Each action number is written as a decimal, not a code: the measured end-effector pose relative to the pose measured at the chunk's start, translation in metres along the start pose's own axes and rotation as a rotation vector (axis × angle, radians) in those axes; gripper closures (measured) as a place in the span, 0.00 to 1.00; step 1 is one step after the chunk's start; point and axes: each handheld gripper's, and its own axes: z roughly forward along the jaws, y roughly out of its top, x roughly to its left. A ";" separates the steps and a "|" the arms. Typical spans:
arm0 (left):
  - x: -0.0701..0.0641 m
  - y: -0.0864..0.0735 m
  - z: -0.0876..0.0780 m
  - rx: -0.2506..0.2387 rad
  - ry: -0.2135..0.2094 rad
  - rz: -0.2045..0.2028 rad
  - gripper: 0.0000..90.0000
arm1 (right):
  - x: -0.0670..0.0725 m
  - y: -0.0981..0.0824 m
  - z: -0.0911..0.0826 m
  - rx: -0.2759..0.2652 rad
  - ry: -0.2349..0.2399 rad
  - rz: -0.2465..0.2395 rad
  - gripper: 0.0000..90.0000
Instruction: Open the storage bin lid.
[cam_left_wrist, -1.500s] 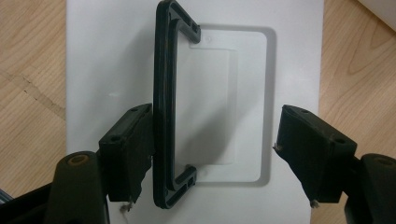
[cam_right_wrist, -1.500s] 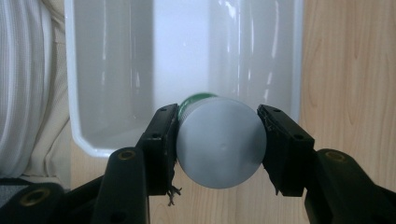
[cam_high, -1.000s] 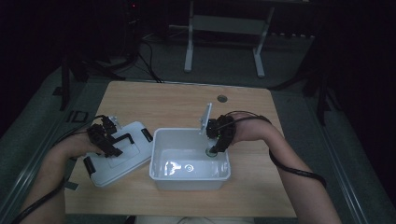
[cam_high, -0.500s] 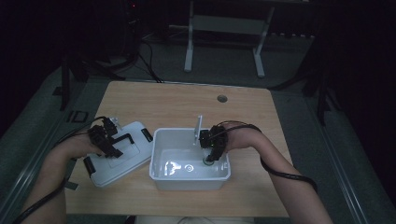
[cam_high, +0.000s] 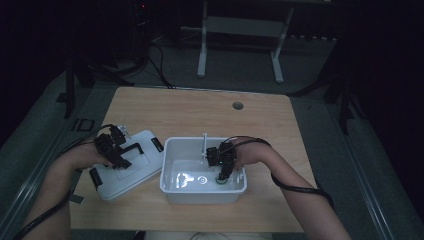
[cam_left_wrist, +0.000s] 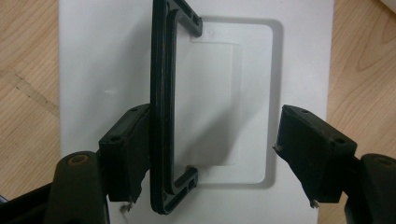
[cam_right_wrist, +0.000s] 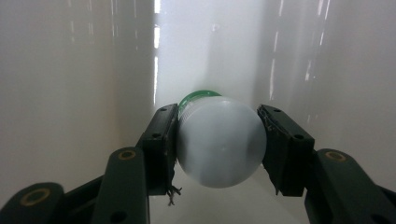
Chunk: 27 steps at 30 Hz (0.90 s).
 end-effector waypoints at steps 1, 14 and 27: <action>0.000 0.000 0.000 -0.001 0.002 -0.001 0.31 | 0.000 0.001 0.001 0.003 -0.005 -0.004 0.55; -0.001 0.001 -0.001 -0.002 0.004 0.004 0.31 | 0.003 0.007 0.015 0.069 -0.026 -0.031 0.55; 0.000 0.001 0.000 0.002 -0.003 -0.014 0.31 | 0.005 0.001 -0.004 0.031 -0.020 -0.021 0.45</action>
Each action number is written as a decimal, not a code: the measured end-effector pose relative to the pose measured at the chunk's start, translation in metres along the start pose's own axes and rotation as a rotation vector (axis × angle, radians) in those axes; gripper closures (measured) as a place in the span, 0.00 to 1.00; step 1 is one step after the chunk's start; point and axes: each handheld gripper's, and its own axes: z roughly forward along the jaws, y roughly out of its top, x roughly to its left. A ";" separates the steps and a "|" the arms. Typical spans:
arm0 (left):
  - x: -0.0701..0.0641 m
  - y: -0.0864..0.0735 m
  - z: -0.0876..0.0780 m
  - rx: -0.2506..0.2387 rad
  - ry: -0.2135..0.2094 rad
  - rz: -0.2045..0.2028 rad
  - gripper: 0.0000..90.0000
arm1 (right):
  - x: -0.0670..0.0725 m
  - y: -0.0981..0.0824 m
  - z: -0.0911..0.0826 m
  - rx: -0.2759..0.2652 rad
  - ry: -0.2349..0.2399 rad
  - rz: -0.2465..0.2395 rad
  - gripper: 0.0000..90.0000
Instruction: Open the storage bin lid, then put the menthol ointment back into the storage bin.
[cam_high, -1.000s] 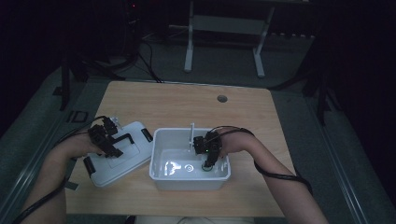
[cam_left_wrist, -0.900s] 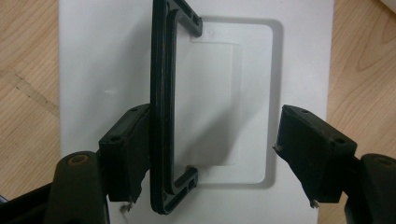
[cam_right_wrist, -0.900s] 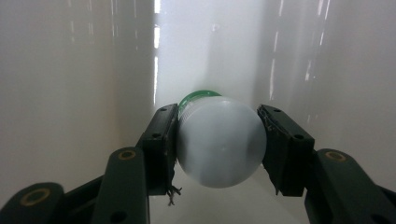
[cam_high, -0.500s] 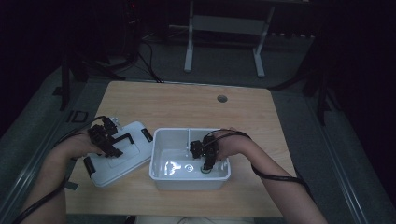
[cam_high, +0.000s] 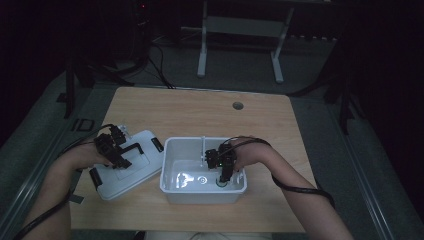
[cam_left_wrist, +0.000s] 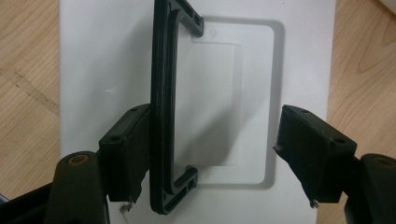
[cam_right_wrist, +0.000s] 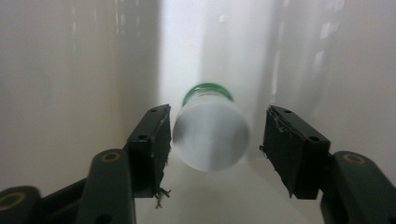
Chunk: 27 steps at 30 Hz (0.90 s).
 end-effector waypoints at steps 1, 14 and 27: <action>0.000 0.000 0.000 -0.004 0.001 0.000 0.31 | 0.000 -0.001 -0.003 -0.006 0.002 0.015 0.45; -0.001 0.002 0.003 -0.013 0.015 0.021 0.36 | -0.005 -0.035 -0.048 -0.179 -0.047 0.009 0.18; 0.000 0.002 0.003 -0.010 0.046 0.042 0.48 | -0.001 -0.094 -0.089 -0.247 -0.147 0.084 0.18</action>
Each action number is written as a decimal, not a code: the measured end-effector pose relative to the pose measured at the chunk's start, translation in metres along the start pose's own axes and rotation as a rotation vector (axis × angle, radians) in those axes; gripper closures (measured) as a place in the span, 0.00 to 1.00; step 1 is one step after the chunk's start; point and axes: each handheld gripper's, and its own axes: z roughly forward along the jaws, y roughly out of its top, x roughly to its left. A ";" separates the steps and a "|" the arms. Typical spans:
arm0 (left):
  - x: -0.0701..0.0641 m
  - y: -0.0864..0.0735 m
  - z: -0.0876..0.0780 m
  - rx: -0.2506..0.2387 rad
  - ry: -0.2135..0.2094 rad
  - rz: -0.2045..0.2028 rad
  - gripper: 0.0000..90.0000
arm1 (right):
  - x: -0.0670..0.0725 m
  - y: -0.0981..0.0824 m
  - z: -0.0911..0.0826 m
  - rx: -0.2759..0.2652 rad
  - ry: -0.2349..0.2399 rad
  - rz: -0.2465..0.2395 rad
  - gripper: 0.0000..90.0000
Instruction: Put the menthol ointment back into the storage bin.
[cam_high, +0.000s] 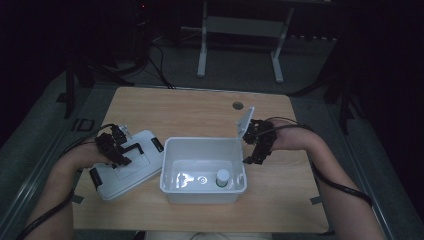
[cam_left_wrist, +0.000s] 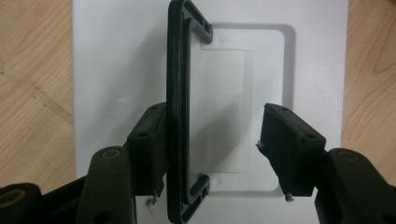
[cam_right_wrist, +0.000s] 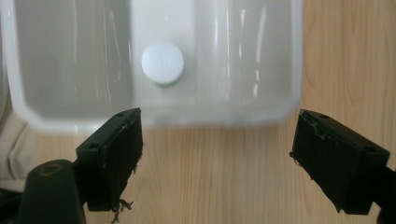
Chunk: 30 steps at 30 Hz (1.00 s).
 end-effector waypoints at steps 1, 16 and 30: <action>0.000 0.000 0.000 0.002 0.004 0.002 0.50 | 0.000 -0.006 -0.002 -0.003 -0.005 0.010 0.18; 0.003 0.008 0.005 0.015 0.041 0.004 0.79 | 0.001 -0.078 0.012 0.071 0.016 0.117 0.18; 0.005 0.010 0.004 0.018 -0.012 -0.011 0.93 | 0.009 -0.116 0.044 0.071 0.095 0.203 0.18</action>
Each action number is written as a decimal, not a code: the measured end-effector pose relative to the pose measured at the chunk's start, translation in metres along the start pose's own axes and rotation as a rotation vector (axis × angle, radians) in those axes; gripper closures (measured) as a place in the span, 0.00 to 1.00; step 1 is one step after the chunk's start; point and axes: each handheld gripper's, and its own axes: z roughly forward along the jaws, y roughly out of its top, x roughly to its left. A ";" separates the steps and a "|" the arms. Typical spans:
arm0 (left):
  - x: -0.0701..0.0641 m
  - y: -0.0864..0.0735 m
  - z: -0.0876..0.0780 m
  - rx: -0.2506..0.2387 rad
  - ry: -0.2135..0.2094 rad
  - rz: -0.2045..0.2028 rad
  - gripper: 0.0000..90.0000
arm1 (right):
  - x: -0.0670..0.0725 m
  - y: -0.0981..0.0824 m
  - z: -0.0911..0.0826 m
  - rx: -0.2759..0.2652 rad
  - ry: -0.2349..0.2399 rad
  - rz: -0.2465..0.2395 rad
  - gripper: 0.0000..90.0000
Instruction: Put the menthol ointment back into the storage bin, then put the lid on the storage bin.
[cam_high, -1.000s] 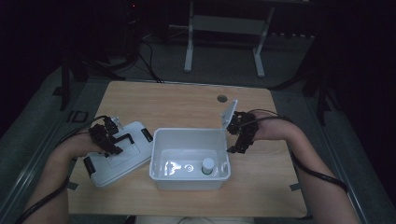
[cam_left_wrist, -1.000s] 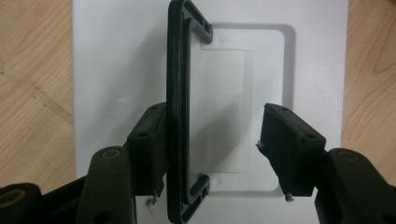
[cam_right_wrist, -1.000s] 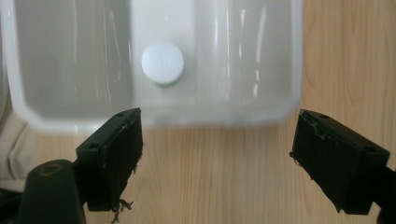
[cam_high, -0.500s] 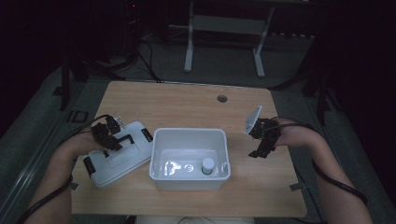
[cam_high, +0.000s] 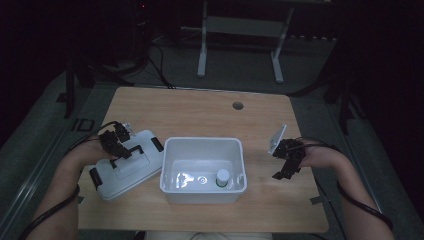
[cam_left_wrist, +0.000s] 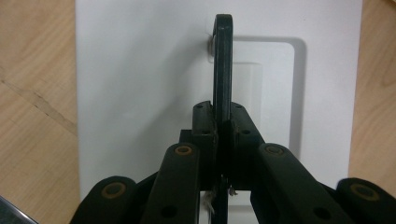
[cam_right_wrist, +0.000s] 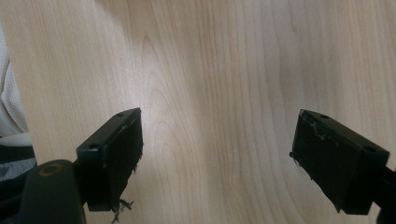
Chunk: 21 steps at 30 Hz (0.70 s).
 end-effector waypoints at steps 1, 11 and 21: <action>0.000 -0.001 -0.001 -0.005 -0.001 -0.004 0.93 | 0.000 -0.002 0.002 -0.002 0.005 0.003 0.18; -0.006 -0.012 -0.035 -0.023 0.005 0.026 0.93 | 0.006 -0.020 0.010 -0.014 0.016 0.028 0.18; -0.012 -0.023 -0.083 -0.062 0.028 0.033 0.93 | 0.010 -0.030 0.011 -0.033 0.027 0.046 0.18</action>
